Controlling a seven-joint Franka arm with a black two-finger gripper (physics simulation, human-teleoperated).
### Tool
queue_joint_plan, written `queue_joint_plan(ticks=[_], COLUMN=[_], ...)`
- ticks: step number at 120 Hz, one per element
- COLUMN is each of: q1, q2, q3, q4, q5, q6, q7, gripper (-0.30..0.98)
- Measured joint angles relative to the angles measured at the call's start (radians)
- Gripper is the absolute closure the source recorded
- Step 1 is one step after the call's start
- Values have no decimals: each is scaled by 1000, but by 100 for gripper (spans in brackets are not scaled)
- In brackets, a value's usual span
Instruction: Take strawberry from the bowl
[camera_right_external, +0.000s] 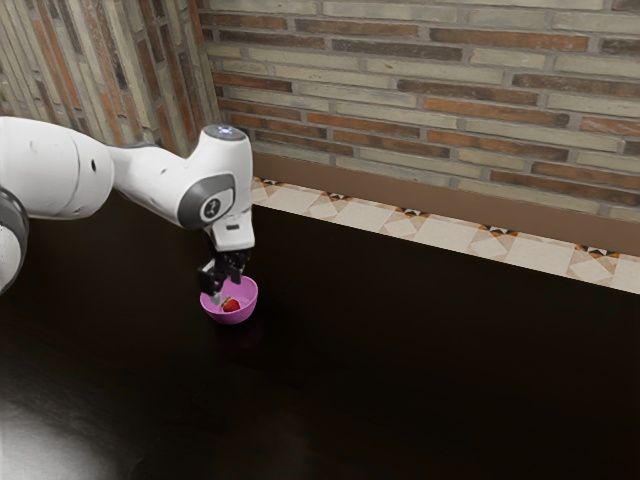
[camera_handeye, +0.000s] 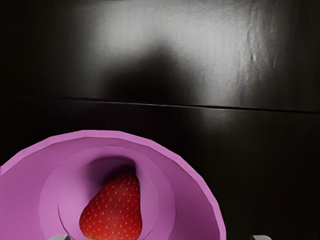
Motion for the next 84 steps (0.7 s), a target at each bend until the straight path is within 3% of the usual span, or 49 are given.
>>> queue_joint_plan(ticks=[84], q1=[29], q2=[114], q3=[0], q4=[80], q5=[-14], q6=[55], q7=[246], gripper=[29])
